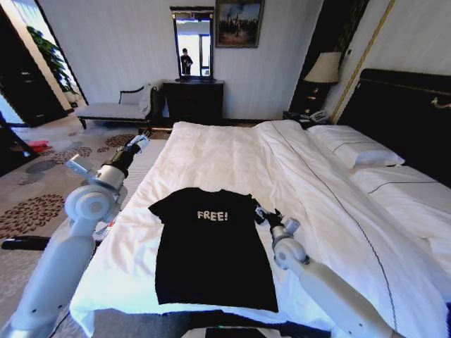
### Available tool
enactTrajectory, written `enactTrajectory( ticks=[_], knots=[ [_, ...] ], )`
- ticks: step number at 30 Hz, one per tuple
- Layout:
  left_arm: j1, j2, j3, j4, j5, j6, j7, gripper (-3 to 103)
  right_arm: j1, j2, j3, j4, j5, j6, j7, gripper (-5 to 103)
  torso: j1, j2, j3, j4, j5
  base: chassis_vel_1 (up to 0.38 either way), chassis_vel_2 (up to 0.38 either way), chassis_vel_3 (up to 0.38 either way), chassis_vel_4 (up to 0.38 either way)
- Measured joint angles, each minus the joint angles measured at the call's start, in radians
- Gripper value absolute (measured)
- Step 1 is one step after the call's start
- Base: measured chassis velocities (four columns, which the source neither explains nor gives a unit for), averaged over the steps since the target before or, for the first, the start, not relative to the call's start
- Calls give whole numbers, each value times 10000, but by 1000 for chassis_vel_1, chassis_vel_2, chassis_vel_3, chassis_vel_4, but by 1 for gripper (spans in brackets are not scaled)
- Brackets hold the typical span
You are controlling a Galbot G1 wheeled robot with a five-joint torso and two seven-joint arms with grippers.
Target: Fold the clothes on the bed.
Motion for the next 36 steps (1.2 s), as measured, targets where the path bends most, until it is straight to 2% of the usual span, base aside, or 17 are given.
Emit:
enactTrajectory(
  ticks=[8,19,29,36],
  knots=[
    [336,-168,-47,-157,116,104,-140,100,720,295,-630,-1230,-310,-267,289,100,3,0,1,0,3,0,0,0,0],
    [172,-505,268,183,304,184,-202,100,734,137,-727,-1643,-924,-514,480,100,3,-1,1,-4,3,0,0,0,0],
    [57,-644,415,390,382,204,-203,100,1307,115,-436,-2352,-1494,-507,516,100,3,-2,2,-1,4,0,0,0,0],
    [65,-669,427,418,410,214,-201,100,1772,93,-53,-2580,-1426,-487,580,100,3,-2,2,-1,4,0,0,0,0]
  ],
)
